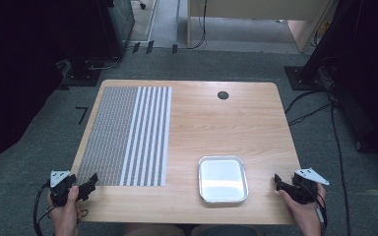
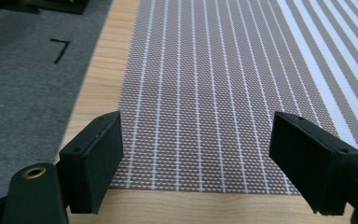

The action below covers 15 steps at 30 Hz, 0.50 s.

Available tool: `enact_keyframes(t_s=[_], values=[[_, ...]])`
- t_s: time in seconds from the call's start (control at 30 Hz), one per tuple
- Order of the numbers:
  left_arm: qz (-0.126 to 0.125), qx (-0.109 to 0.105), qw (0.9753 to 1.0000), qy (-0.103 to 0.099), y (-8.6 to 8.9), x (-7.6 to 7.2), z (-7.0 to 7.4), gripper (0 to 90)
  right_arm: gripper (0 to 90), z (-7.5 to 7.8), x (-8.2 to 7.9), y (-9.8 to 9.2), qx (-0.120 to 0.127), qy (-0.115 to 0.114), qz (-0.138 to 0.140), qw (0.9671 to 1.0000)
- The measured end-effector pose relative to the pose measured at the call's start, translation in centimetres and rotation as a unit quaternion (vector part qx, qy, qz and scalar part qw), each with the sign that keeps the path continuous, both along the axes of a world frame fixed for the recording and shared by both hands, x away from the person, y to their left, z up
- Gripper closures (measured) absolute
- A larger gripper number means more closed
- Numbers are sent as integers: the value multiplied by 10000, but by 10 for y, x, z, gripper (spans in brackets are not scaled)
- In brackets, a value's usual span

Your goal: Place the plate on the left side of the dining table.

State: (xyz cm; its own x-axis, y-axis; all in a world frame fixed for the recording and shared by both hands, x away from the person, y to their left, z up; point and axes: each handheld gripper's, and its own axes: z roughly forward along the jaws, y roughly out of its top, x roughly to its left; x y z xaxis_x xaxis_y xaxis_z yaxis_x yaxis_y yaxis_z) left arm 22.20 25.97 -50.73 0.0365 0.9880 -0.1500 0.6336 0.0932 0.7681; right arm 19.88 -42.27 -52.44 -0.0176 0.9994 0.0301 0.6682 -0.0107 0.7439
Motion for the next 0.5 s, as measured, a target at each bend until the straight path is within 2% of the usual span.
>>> enact_keyframes(t_s=[0.1, 0.2, 0.27, 0.37, 0.5], values=[[-34, -92, 9999, -84, -1, -1, 3, 181, 236, 0, 0, 0, 48, 0, -71, 10000], [103, 8, 9997, -199, -5, -1, 6, 244, 217, 0, 0, -1, 77, -13, -150, 9999], [124, 56, 9997, -213, -8, -1, 8, 242, 212, 1, 0, -1, 60, -26, -215, 9997], [42, -8, 9997, -246, -10, 0, 9, 210, 214, 2, -1, -1, 65, -106, -262, 9996], [-92, -7, 9998, -182, -17, 2, 7, 205, 227, 7, -3, -1, 117, -269, -369, 9989]])
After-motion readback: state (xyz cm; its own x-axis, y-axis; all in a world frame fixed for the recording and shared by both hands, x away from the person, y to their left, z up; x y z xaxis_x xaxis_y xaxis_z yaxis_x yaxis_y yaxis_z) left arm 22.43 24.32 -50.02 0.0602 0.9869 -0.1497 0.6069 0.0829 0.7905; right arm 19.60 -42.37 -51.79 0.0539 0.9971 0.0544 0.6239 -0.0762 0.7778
